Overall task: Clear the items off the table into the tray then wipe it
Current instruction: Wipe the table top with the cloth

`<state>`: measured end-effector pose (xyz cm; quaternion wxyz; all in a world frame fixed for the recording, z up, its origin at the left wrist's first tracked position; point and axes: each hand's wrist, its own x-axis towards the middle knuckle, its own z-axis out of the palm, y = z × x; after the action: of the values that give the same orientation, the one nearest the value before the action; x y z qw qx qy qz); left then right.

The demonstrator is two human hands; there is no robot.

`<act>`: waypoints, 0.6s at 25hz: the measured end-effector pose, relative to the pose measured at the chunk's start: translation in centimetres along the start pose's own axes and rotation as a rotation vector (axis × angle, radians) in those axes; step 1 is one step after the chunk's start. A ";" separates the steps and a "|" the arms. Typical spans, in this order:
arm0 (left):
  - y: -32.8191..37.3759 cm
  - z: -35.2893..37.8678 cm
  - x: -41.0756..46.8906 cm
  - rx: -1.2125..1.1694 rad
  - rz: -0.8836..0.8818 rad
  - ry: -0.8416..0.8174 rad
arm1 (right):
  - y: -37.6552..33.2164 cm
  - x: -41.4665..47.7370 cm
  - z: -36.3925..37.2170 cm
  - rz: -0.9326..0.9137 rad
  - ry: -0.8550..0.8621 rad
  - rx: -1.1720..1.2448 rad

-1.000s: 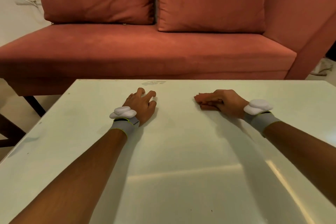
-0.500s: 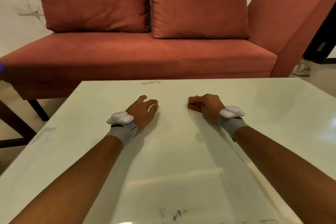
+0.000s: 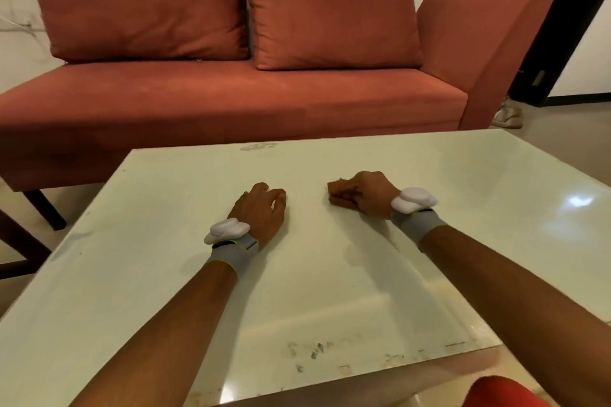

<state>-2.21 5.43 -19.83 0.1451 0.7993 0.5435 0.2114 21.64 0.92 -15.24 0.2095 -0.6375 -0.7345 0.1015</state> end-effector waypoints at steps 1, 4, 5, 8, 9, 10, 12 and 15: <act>0.0 0.0 0.1 0.000 0.004 -0.002 | -1.1 1.2 1.1 0.035 0.071 0.024; -0.2 0.0 0.1 -0.030 0.021 0.053 | -6.3 -0.8 4.1 -0.098 -0.010 0.099; -0.4 0.1 0.3 -0.035 0.034 0.067 | -7.2 -3.0 3.9 -0.191 -0.064 0.066; -0.8 0.4 0.5 0.000 0.086 0.023 | -5.5 -7.8 1.6 -0.284 -0.131 0.036; -0.7 0.5 0.5 0.025 0.114 0.000 | -4.5 -8.0 0.7 -0.229 -0.091 0.026; -0.5 0.6 0.4 0.048 0.136 -0.008 | -3.5 -7.3 0.2 -0.146 -0.029 0.015; -0.1 0.5 0.2 0.050 0.170 0.034 | -3.8 -4.8 1.0 0.010 0.081 0.015; -0.2 0.2 -0.3 0.016 0.201 0.066 | -8.9 -5.6 4.2 0.000 0.024 0.166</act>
<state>-2.33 5.19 -20.15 0.0990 0.8436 0.4665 0.2469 12.40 -5.56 -16.30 0.2703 -0.6189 -0.7211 0.1545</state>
